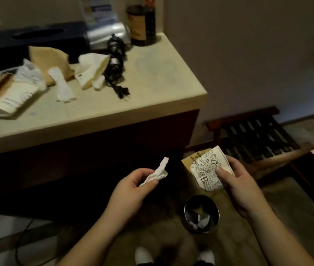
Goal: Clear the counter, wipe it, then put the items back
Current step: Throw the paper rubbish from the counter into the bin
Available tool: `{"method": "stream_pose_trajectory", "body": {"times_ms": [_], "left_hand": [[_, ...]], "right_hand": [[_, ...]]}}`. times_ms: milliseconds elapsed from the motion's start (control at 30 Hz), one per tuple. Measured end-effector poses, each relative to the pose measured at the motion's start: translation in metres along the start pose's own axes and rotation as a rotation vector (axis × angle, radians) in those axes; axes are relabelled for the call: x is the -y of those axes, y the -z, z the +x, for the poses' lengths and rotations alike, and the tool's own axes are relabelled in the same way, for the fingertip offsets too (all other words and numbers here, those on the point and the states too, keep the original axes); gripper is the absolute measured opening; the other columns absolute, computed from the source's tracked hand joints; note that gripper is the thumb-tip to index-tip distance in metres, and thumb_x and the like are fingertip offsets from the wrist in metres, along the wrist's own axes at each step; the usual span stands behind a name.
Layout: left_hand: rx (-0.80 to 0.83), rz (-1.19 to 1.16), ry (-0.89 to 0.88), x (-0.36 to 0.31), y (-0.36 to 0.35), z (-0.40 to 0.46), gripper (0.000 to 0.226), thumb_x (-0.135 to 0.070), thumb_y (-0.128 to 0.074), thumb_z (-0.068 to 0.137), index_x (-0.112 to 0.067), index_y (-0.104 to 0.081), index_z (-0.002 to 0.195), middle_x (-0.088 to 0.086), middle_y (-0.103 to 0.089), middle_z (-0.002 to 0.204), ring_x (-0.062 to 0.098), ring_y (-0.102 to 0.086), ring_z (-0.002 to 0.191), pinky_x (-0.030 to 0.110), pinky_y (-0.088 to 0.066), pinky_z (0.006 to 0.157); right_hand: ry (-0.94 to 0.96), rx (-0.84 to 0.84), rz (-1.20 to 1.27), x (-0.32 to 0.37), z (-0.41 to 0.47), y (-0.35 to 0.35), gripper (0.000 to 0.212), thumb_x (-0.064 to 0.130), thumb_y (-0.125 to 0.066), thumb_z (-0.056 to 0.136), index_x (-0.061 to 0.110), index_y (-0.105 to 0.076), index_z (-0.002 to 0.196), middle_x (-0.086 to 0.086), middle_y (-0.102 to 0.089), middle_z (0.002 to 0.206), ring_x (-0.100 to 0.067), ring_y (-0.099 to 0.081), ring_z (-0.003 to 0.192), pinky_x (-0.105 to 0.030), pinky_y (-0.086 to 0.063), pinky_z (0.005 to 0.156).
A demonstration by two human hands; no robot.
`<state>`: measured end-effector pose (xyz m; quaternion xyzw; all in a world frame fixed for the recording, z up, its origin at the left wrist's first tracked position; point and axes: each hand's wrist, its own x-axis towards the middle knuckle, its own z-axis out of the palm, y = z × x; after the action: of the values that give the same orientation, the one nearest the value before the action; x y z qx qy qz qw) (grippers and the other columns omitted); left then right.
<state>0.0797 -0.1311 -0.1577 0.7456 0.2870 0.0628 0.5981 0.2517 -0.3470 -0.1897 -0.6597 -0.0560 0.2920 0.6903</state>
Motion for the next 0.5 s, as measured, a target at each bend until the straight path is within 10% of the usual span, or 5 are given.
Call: {"method": "stream_pose_trajectory", "body": {"times_ms": [500], "left_hand": [[0.136, 0.166, 0.342, 0.087, -0.221, 0.061, 0.008, -0.026, -0.069, 0.086, -0.03, -0.067, 0.093, -0.007, -0.067, 0.077, 0.005, -0.06, 0.068, 0.021, -0.043, 0.061]], "right_hand": [[-0.165, -0.19, -0.216, -0.132, 0.009, 0.184, 0.039, 0.015, -0.066, 0.088, 0.029, -0.052, 0.122, 0.007, -0.063, 0.111, -0.007, -0.065, 0.097, -0.022, -0.054, 0.076]]}}
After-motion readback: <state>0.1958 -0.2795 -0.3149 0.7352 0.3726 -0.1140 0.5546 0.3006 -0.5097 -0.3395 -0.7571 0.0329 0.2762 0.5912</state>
